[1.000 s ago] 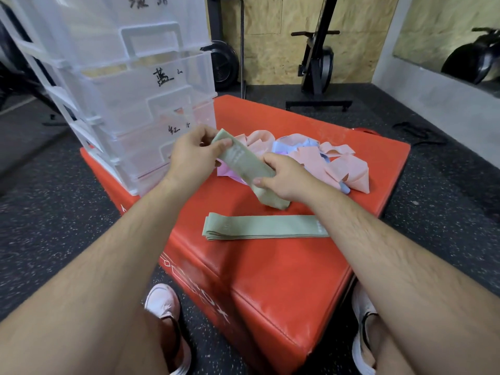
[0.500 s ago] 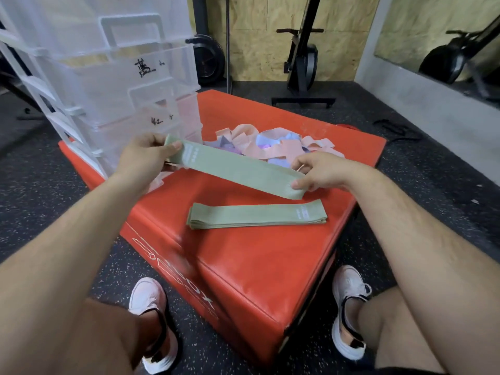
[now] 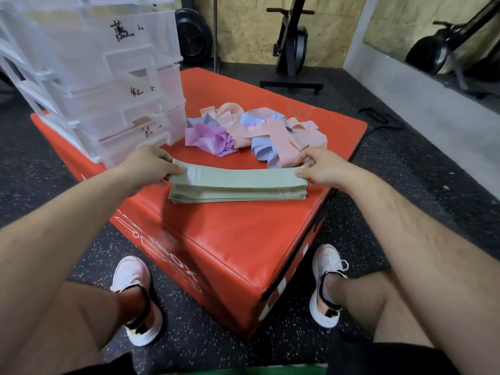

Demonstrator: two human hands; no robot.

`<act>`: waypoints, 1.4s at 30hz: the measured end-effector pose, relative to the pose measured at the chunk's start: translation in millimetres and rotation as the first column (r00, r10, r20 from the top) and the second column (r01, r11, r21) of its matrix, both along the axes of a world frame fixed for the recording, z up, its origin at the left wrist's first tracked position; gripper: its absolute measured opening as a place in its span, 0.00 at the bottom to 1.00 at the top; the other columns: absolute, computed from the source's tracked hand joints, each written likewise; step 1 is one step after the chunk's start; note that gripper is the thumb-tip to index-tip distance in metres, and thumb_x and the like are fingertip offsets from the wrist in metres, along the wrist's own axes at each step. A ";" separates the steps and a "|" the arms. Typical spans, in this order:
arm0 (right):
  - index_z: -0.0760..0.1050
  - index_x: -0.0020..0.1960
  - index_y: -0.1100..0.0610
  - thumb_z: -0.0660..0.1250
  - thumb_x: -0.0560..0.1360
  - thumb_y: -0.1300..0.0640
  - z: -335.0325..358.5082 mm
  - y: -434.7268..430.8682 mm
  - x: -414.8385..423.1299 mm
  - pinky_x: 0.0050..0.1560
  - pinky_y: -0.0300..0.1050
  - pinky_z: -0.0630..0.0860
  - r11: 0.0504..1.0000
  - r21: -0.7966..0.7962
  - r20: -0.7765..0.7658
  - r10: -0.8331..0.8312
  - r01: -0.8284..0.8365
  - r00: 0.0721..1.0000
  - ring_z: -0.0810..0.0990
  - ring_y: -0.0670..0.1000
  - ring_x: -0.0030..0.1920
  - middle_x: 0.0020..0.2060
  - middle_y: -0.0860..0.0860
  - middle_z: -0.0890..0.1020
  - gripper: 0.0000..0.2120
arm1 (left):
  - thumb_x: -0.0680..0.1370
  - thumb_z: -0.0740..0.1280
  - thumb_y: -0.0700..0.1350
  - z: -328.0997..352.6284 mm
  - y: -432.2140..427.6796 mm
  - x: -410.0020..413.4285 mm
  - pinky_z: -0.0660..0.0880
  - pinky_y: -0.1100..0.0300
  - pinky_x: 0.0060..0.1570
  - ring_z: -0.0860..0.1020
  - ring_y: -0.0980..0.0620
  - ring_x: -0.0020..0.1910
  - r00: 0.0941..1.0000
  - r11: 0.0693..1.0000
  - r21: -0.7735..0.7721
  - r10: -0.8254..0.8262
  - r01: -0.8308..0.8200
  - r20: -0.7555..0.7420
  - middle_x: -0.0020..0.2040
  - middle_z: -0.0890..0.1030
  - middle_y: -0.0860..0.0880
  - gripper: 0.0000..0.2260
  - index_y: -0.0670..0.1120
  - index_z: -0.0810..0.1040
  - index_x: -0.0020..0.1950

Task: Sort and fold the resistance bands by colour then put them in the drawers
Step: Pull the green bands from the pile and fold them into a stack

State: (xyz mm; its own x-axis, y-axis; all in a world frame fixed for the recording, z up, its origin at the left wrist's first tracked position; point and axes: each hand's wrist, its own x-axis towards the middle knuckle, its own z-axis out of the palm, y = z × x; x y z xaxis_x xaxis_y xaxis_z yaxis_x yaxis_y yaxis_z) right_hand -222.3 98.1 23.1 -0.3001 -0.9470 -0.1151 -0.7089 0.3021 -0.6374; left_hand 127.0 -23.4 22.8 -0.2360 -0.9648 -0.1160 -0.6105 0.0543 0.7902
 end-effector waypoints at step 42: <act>0.81 0.48 0.46 0.65 0.76 0.48 -0.2 -12.3 58.3 0.56 0.49 0.71 0.951 -0.247 -0.471 0.050 -0.186 0.881 0.74 0.51 0.51 0.44 0.44 0.81 0.07 | 0.76 0.67 0.49 -8.6 10.3 -85.2 0.76 0.51 0.54 0.78 0.48 0.53 0.875 0.820 -0.412 -0.202 0.397 0.441 0.51 0.81 0.50 0.12 0.49 0.81 0.57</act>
